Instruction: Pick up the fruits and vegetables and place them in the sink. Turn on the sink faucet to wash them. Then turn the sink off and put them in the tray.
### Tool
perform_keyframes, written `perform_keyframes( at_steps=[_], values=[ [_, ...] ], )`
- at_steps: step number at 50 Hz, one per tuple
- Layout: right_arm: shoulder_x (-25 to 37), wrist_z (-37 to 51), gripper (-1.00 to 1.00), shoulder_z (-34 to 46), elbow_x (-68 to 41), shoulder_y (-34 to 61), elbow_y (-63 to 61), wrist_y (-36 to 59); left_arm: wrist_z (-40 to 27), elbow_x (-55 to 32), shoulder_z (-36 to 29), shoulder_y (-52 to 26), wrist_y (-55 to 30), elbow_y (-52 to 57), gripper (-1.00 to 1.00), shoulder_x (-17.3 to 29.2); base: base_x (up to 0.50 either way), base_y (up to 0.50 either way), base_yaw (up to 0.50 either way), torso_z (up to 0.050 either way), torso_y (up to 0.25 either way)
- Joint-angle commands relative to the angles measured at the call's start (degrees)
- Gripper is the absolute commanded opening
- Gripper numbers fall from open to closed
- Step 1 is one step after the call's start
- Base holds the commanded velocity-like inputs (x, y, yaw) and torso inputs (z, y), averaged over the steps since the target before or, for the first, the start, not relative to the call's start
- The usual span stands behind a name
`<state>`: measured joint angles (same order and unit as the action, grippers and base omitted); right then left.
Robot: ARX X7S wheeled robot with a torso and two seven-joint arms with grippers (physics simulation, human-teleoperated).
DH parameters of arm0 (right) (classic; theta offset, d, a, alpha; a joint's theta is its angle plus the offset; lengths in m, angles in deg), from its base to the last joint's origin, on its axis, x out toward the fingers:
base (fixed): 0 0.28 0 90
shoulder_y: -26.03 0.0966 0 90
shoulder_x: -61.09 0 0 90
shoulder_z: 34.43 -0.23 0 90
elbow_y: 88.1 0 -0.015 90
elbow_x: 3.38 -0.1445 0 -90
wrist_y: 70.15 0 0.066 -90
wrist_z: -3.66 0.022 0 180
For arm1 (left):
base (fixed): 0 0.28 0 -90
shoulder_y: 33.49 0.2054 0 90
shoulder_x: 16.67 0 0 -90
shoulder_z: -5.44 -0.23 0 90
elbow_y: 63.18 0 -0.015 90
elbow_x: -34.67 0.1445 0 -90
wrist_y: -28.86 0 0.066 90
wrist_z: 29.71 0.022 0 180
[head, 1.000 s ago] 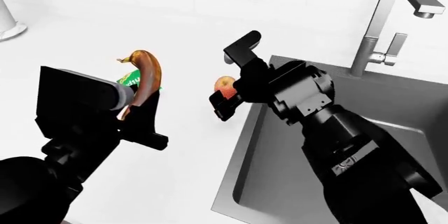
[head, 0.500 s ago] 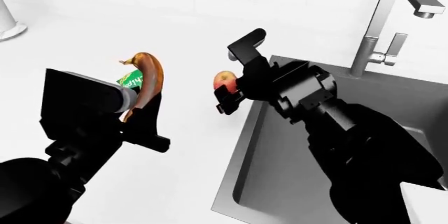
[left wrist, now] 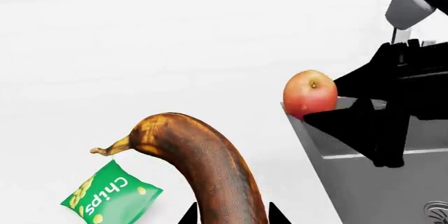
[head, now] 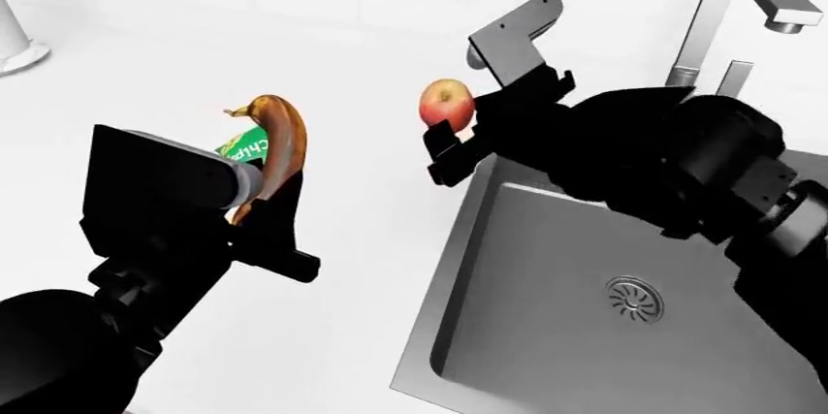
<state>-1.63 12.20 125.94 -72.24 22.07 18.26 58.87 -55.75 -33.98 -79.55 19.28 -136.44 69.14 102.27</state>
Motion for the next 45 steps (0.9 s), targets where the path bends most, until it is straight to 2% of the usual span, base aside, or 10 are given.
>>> perform_keyframes(
  at_steps=[1,7,15,21,29,45],
  values=[
    [9.7,12.8,-1.0,-3.7,-6.4,1.5,-19.4,4.9,-2.3,-2.0,-0.6,-1.1,0.6,0.0,-1.0,0.5,0.0,0.0,0.0,0.0,0.0],
    [9.8,13.0,-1.0,-3.7,-6.4,1.6,-19.6,5.0,-2.5,-2.1,-0.8,-1.1,0.9,-0.1,-1.0,0.6,0.0,0.0,0.0,0.0,0.0],
    [18.7,20.2,-1.0,-6.3,-11.6,-0.8,-33.8,4.9,-0.8,0.2,-1.2,0.3,2.5,-1.0,-1.0,1.9,0.0,0.0,0.0,0.0,0.0],
    [23.8,24.3,-1.0,-7.0,-15.7,-1.0,-39.8,6.8,-2.2,-1.2,-0.8,0.3,2.2,-0.5,-1.0,1.8,-0.46,-0.16,0.0,0.0,0.0],
    [28.8,25.5,-1.0,-8.3,-18.5,-1.9,-43.2,5.8,-2.5,-1.5,-1.1,0.0,2.3,-0.7,-1.0,2.0,-0.45,-0.24,-0.05,0.0,0.0],
    [34.0,25.6,-1.0,-11.0,-18.5,-1.9,-46.4,3.2,-4.0,-0.6,-5.1,-3.7,1.3,-1.9,-1.0,2.8,-0.43,-0.13,-0.37,0.0,0.0]
  ],
)
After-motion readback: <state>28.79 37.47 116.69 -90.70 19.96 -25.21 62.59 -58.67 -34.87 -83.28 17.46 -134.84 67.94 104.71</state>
